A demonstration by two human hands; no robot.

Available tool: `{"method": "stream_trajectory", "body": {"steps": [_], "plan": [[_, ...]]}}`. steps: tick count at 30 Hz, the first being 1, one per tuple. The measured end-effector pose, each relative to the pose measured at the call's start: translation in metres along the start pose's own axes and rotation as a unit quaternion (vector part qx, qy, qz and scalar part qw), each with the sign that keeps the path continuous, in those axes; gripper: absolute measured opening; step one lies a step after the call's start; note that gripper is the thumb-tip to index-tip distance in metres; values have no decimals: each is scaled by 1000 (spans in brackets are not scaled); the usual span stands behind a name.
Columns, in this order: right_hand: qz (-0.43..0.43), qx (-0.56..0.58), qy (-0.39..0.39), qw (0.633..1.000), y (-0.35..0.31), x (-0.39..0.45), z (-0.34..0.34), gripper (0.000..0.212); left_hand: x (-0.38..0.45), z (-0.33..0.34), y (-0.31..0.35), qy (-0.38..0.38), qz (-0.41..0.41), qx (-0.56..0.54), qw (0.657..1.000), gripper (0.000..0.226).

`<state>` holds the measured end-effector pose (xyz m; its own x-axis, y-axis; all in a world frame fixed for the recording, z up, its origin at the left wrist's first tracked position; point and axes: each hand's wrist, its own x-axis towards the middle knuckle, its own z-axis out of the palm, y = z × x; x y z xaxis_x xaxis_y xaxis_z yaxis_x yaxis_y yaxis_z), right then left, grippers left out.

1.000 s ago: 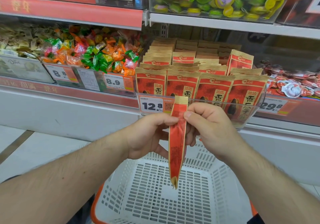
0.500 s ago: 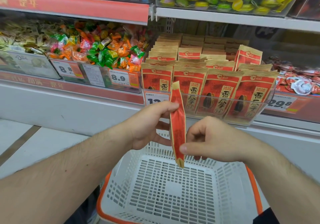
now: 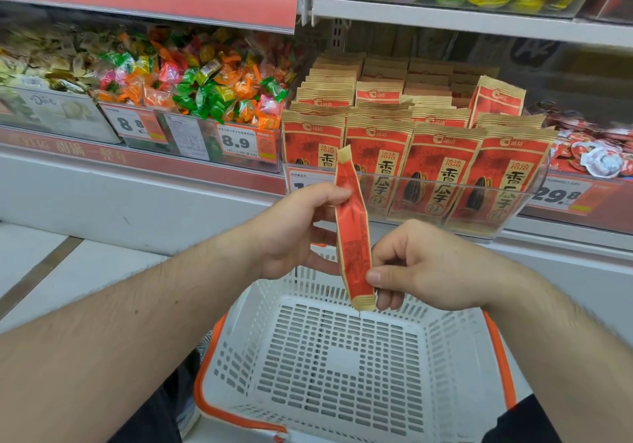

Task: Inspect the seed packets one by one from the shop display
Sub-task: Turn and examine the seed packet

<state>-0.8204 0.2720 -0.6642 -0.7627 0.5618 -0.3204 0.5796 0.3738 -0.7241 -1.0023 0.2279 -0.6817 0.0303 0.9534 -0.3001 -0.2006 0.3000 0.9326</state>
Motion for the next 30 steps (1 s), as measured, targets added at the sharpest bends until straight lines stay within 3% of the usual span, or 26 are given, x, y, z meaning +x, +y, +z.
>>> {"method": "stream_trajectory", "body": {"steps": [6,10,15,19,23,26,28,30], "plan": [[-26,-14,34,999,-2,-1,0,21,2,-7,-1,-27,13,3,1000,22],[-1,55,111,992,5,0,-4,56,0,-9,-2,-65,15,15,998,29],[7,129,99,987,6,5,3,100,-1,-10,-2,-99,19,13,995,44],[-8,119,167,979,7,10,13,85,-1,-9,-3,-79,14,-10,997,49],[46,63,243,967,3,12,20,79,0,-6,-4,-62,52,24,996,28],[78,19,241,967,1,12,19,76,2,-5,-6,-21,62,62,996,19],[79,47,241,966,4,12,14,64,2,-6,-5,-20,53,63,996,26],[57,122,259,956,7,12,7,38,1,-8,-3,-33,43,61,997,29]]}}
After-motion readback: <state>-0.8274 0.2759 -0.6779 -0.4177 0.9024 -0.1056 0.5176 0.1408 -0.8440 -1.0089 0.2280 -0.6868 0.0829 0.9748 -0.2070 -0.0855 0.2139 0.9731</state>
